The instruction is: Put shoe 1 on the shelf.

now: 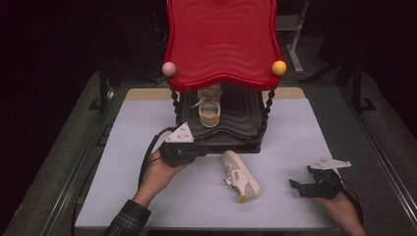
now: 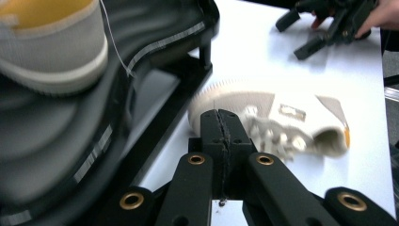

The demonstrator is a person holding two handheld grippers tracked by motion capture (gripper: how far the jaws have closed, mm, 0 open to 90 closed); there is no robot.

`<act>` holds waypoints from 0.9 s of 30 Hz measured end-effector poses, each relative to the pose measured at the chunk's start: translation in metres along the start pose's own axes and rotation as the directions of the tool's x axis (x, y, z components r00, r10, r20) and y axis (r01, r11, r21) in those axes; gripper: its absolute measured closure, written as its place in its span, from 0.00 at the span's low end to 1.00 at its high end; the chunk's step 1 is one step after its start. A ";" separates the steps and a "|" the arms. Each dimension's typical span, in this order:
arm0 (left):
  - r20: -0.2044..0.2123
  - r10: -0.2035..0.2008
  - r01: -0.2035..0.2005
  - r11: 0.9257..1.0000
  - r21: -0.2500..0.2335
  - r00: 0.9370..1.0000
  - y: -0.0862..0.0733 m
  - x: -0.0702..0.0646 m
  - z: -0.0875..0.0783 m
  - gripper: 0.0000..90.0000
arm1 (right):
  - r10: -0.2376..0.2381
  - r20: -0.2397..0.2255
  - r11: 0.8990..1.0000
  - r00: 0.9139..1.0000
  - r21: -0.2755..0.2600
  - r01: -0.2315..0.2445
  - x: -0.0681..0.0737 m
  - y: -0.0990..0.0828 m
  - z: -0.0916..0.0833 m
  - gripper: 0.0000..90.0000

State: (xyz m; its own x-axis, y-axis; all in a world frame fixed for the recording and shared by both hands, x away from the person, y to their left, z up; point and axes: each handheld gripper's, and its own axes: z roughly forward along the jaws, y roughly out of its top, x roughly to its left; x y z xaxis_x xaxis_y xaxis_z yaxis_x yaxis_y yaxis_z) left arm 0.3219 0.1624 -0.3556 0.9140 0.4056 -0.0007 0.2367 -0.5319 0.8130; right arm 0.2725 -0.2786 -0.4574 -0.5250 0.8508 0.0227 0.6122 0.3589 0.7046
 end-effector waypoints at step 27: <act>-0.191 -0.153 0.187 0.967 0.174 0.970 -0.125 0.005 -0.047 0.29 | -0.003 0.001 1.000 1.000 -0.001 0.003 0.000 0.000 0.000 0.14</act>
State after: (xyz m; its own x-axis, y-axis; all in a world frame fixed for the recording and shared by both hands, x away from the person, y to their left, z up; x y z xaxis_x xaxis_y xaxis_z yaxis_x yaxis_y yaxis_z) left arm 0.2814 0.2660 -0.4299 0.7872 0.6165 -0.0143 0.4570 -0.5676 0.6849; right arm 0.2724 -0.2784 -0.4575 -0.5258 0.8504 0.0201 0.6105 0.3608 0.7051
